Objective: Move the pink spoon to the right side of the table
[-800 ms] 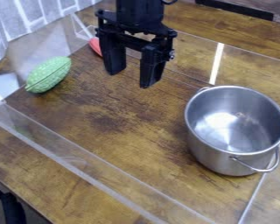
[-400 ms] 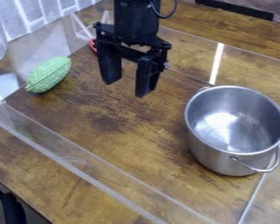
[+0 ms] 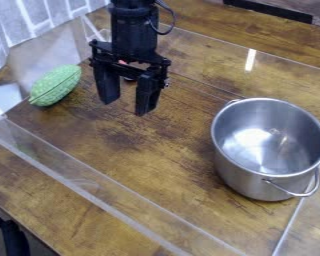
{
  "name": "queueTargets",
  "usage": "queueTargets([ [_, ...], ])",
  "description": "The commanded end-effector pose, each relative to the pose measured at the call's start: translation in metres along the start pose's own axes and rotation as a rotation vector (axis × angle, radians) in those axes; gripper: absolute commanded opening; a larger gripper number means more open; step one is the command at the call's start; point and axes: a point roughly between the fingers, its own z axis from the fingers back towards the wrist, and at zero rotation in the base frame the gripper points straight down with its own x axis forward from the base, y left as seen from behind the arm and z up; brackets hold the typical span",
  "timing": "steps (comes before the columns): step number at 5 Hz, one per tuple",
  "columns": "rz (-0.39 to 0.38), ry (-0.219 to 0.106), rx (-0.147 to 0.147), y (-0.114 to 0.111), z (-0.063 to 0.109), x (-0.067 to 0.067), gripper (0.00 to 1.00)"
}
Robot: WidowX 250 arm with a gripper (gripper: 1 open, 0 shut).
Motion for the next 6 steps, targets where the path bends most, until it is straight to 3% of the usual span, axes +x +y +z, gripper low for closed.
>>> queueTargets([
  [1,-0.019,-0.029,0.013,0.015,0.014,0.008,1.0],
  [3,-0.031,-0.029,0.019,0.037,-0.002,0.004,1.0],
  [5,0.034,-0.115,0.015,0.066,-0.03,0.031,1.0],
  [6,0.031,-0.166,0.008,0.079,-0.017,0.054,1.0],
])
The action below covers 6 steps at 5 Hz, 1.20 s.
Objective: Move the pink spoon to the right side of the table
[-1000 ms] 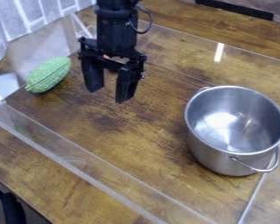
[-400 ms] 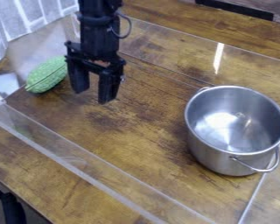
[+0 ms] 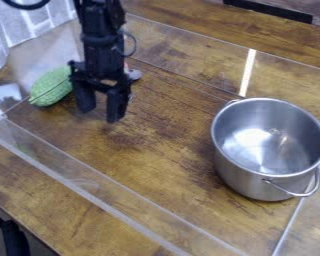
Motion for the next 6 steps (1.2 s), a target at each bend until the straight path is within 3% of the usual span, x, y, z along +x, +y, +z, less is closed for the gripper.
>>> queueTargets([
  [1,0.01,-0.146,-0.009,0.02,0.039,0.037,1.0],
  [3,-0.046,-0.187,-0.02,0.049,0.052,0.056,1.0],
  [4,-0.045,-0.187,-0.023,0.05,0.057,0.066,0.0],
  [6,-0.013,-0.184,-0.041,0.049,0.063,0.08,0.0],
])
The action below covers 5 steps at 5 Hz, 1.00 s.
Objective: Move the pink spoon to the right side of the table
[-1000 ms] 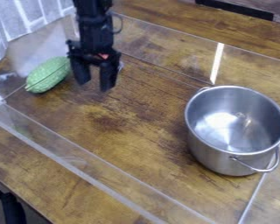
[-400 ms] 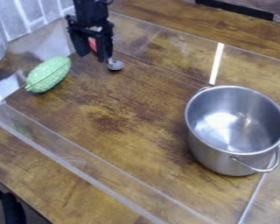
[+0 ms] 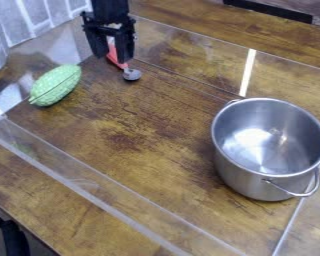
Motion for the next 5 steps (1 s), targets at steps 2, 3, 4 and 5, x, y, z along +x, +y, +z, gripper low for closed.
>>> queueTargets([
  [2,0.065,-0.061,-0.006,0.002,0.021,0.014,0.0],
  [3,0.093,-0.06,-0.018,0.004,0.017,0.017,0.0],
  [4,0.108,-0.059,-0.033,0.001,0.018,0.016,0.0],
  [5,0.108,-0.057,-0.034,-0.005,0.014,0.013,0.0],
])
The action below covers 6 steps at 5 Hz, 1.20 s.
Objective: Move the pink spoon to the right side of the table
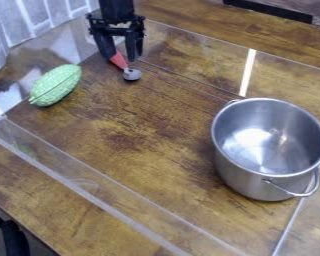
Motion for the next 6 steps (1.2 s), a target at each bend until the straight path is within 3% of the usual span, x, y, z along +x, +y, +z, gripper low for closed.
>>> queueTargets([
  [1,-0.009,-0.078,0.016,-0.009,0.027,0.001,0.0],
  [3,-0.176,-0.056,0.006,-0.012,0.016,0.007,0.0],
  [6,-0.153,-0.056,-0.006,-0.012,0.021,0.0,0.0],
])
